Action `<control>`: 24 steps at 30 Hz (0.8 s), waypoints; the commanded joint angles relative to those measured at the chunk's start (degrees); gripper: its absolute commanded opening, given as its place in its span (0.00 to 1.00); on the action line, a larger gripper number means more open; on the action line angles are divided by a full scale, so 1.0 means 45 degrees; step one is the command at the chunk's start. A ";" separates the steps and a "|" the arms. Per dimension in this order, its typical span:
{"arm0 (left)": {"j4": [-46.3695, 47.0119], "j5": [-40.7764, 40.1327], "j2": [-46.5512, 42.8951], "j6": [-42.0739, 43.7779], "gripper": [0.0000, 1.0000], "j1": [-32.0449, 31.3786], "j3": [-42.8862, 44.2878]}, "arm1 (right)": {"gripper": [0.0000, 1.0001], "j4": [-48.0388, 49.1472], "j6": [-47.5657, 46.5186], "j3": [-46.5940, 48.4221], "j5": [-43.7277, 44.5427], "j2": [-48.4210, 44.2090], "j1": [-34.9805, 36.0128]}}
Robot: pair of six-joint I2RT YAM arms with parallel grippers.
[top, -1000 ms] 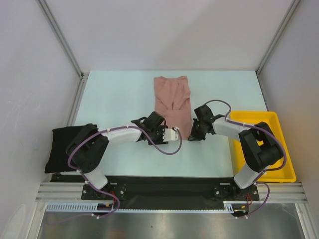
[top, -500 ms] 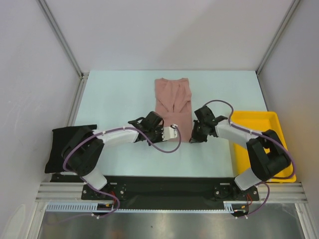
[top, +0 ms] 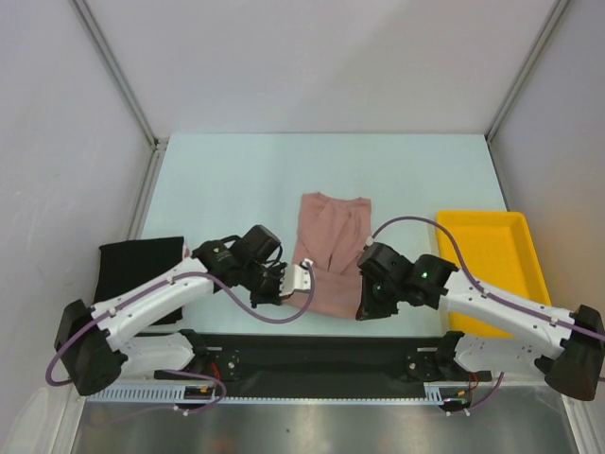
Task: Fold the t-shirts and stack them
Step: Fold the tshirt
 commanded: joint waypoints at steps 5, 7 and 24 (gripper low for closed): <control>-0.2985 0.1587 -0.0481 0.0286 0.01 0.0510 0.1330 | 0.00 -0.3182 0.0344 0.2593 0.0590 0.0094 -0.0311; -0.2495 0.1683 0.0298 0.0188 0.00 0.1057 0.2246 | 0.00 -0.2792 -0.0519 0.2653 0.0006 0.0426 -0.1445; 0.0160 0.0298 0.7543 -0.0964 0.00 0.4420 0.8827 | 0.00 0.1192 -0.5191 0.6108 -0.1558 0.6168 -0.8306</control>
